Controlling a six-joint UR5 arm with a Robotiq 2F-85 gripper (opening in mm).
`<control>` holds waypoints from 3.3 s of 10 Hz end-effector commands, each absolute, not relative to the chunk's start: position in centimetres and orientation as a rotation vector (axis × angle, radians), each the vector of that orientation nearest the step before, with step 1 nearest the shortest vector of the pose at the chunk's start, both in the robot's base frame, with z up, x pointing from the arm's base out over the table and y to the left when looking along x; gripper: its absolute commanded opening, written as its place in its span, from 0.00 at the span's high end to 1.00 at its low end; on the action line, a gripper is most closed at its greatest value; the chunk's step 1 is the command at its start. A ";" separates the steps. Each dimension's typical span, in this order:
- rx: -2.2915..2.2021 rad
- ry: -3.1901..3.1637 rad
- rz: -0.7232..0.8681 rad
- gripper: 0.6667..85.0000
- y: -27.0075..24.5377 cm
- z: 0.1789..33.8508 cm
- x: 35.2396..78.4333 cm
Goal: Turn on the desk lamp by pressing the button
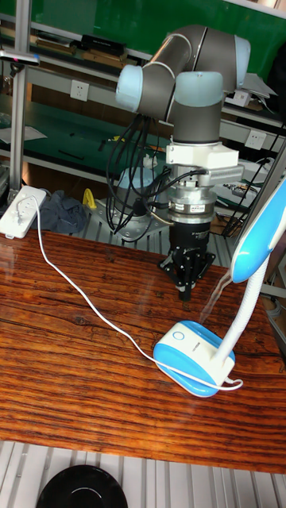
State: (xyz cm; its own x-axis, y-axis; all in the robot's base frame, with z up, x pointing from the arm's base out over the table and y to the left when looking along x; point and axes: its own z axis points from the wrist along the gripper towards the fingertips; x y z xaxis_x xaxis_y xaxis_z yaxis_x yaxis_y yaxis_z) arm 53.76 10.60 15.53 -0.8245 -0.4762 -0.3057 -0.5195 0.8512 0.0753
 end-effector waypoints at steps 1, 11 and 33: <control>-0.768 2.774 0.266 1.00 11.0 15.5 52.9; -0.846 2.749 0.345 1.00 14.9 13.2 53.1; -0.814 2.649 0.408 1.00 13.7 6.6 54.4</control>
